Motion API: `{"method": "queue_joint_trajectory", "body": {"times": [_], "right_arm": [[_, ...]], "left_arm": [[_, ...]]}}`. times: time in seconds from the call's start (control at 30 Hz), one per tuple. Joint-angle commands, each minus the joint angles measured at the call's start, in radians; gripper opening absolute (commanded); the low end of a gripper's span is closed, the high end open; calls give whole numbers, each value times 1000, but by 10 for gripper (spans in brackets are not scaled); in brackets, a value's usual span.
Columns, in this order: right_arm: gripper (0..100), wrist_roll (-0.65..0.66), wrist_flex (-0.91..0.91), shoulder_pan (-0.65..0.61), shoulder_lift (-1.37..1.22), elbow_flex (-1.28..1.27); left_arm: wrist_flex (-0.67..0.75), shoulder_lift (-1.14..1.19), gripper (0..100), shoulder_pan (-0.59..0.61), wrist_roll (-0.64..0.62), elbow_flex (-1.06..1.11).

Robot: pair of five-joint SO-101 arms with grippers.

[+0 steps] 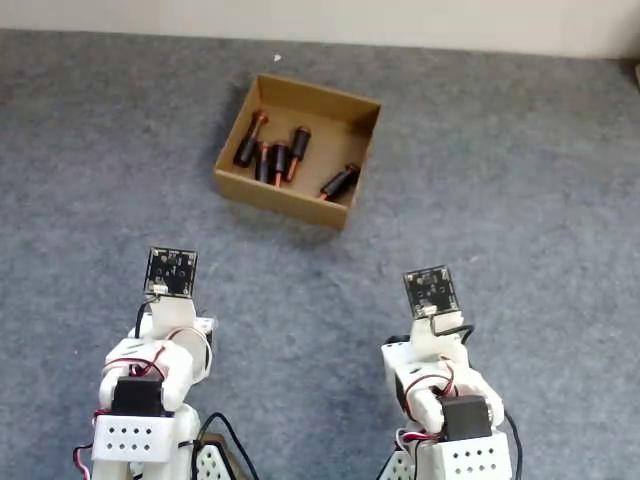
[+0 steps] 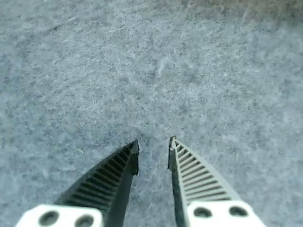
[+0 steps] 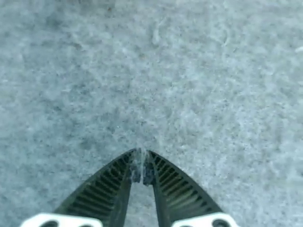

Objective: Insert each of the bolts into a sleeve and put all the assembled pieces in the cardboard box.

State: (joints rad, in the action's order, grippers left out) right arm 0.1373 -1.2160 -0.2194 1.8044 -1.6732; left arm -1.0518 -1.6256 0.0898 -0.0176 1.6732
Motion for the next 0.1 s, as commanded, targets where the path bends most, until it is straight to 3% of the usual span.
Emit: {"method": "queue_joint_trajectory", "body": {"times": [0.0,0.07], "right_arm": [[5,9,-8,16,-4,-119],[5,9,-8,16,-4,-119]], "left_arm": [[-3,-8,119,10,15,31],[-3,-8,119,10,15,31]]}}
